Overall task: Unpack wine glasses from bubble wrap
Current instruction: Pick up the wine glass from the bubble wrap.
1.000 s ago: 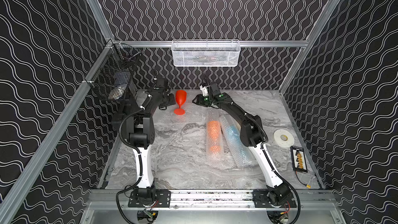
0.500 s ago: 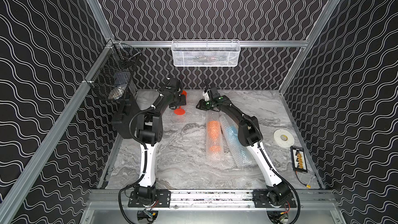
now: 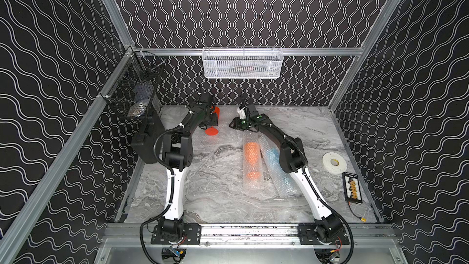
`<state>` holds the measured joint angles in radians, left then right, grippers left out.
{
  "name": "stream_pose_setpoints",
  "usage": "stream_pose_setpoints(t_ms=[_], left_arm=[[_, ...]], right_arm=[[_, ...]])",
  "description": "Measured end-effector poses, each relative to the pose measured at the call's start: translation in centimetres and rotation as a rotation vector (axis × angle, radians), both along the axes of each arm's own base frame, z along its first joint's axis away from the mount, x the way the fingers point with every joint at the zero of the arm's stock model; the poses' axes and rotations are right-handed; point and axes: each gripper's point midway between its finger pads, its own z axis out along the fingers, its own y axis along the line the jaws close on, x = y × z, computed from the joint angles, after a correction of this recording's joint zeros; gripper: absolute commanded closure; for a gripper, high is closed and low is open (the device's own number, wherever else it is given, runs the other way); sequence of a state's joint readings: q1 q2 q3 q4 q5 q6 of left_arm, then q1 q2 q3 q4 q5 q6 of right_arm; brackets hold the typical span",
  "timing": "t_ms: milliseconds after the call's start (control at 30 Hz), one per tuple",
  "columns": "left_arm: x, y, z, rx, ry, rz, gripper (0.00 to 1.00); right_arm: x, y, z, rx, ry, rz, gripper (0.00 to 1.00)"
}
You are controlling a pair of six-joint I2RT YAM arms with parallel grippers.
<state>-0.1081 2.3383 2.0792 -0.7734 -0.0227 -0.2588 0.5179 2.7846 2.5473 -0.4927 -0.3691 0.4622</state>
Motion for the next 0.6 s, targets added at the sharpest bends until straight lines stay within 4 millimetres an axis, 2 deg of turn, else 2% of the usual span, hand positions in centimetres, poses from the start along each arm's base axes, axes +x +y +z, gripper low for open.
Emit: stream_pose_setpoints(t_ms=[333,433,600], left_arm=[[-0.2,-0.1,-1.9,0.011,0.038,-0.005,0.49],[-0.2,-0.2,-2.4,0.017,0.045,-0.009,0.60],[-0.3,-0.2,-2.7,0.026,0.050,-0.022,0.67]], right_arm=[[-0.4,-0.2,0.1,-0.007,0.013,0.000,0.52],[-0.5,-0.2,0.0,-0.009,0.016,0.000,0.52],[-0.6,-0.3,0.0,-0.010,0.018,0.000,0.52]])
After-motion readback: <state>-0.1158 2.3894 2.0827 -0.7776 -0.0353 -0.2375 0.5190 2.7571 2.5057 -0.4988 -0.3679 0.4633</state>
